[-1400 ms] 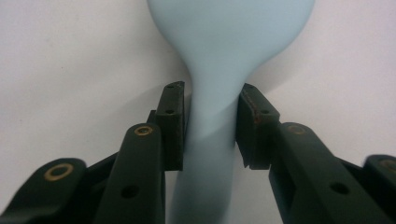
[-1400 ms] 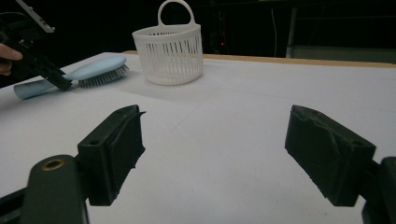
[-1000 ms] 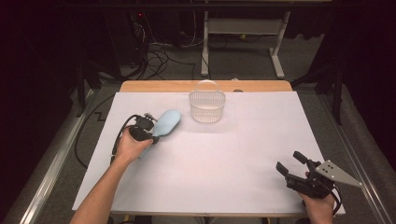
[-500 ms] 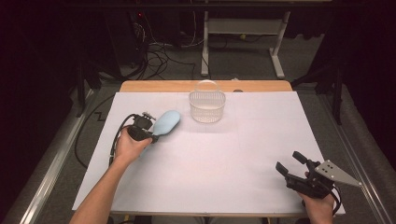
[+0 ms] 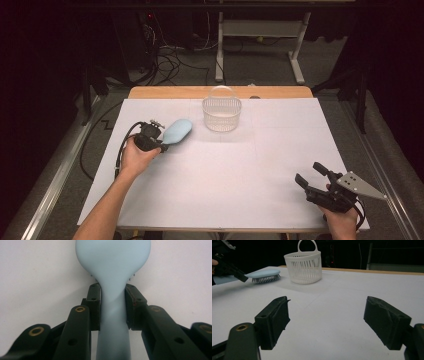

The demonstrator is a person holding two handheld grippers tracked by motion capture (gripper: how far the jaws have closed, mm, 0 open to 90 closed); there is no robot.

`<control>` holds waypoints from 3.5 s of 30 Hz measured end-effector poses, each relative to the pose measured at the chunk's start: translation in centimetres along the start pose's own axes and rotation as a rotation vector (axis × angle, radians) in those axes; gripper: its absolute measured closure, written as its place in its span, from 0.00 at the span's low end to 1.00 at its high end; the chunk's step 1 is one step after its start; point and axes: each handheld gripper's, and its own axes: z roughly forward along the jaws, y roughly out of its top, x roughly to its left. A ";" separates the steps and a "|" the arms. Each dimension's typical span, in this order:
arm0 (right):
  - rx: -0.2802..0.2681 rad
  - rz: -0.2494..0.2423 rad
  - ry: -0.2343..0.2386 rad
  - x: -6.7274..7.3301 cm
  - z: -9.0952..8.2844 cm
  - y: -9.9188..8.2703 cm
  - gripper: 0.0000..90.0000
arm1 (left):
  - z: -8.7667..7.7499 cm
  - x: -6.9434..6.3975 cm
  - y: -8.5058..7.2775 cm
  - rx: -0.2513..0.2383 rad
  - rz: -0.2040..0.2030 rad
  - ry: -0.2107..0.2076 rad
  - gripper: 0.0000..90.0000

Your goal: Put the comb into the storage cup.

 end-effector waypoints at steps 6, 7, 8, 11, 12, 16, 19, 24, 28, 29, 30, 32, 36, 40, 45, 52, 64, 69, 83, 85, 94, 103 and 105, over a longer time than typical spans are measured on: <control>0.000 -0.002 0.001 0.0 0.0 0.0 0.23 | -0.5 -0.1 -0.1 -0.016 0.007 0.000 0.77; 0.000 -0.002 0.001 0.0 0.1 0.0 0.23 | -0.6 -0.2 -0.2 -0.018 0.008 0.001 0.77; 0.000 -0.003 0.002 0.0 0.1 0.0 0.23 | -0.7 -0.2 -0.2 -0.022 0.009 0.001 0.77; -0.002 0.003 0.001 0.0 0.0 0.0 0.23 | -0.9 -0.4 -0.3 -0.033 0.014 -0.006 0.77; -0.002 0.003 0.003 0.0 0.0 0.0 0.23 | -1.0 -0.6 -0.3 -0.034 0.019 -0.008 0.77; -0.002 -0.001 0.003 0.0 0.1 0.0 0.23 | -1.4 -1.0 -0.4 -0.051 0.032 -0.013 0.77; -0.002 0.000 0.002 0.0 0.1 0.0 0.23 | -1.7 -1.4 -0.5 -0.065 0.042 -0.020 0.77; -0.003 0.001 0.002 0.0 0.1 0.0 0.23 | -2.1 -2.2 -0.7 -0.088 0.065 -0.031 0.77; -0.005 0.003 0.003 0.0 0.1 0.0 0.23 | -2.3 -2.7 -1.0 -0.101 0.074 -0.046 0.77; -0.004 0.003 0.005 0.0 0.1 0.0 0.23 | -2.3 -2.8 -1.0 -0.106 0.075 -0.047 0.77; -0.003 0.003 0.005 0.0 0.1 0.0 0.23 | -2.4 -2.9 -1.1 -0.108 0.078 -0.051 0.77; -0.004 0.004 0.004 0.0 0.2 0.1 0.23 | -2.5 -3.1 -1.2 -0.114 0.080 -0.057 0.77; -0.006 0.004 0.003 0.0 0.2 0.1 0.23 | -2.7 -3.6 -1.4 -0.124 0.091 -0.065 0.77; -0.006 0.003 0.005 0.1 0.3 0.1 0.23 | -2.9 -4.0 -1.6 -0.133 0.100 -0.077 0.77; -0.007 0.002 0.007 0.3 0.4 0.3 0.23 | -3.0 -4.6 -1.8 -0.148 0.111 -0.088 0.77; -0.008 0.007 0.008 0.4 0.5 0.4 0.22 | -3.2 -5.4 -2.1 -0.168 0.130 -0.100 0.77; -0.003 0.002 0.041 1.2 1.2 0.8 0.22 | -3.4 -7.0 -2.4 -0.191 0.168 -0.127 0.77; -0.006 -0.006 0.059 1.8 1.6 1.1 0.22 | -3.3 -7.6 -2.6 -0.207 0.175 -0.133 0.77; 0.007 -0.006 0.131 3.8 3.5 1.6 0.22 | -3.2 -9.1 -2.8 -0.231 0.196 -0.157 0.77; 0.008 -0.003 0.134 3.9 3.7 1.6 0.22 | -3.1 -9.3 -2.8 -0.232 0.203 -0.159 0.77; 0.024 0.001 0.159 4.6 4.6 1.7 0.22 | -3.0 -10.1 -2.8 -0.244 0.217 -0.174 0.77; 0.044 0.013 0.196 5.5 5.7 1.7 0.21 | -2.9 -10.9 -2.6 -0.255 0.226 -0.187 0.77; 0.051 0.015 0.202 5.7 5.9 1.7 0.21 | -2.8 -11.1 -2.6 -0.255 0.229 -0.188 0.77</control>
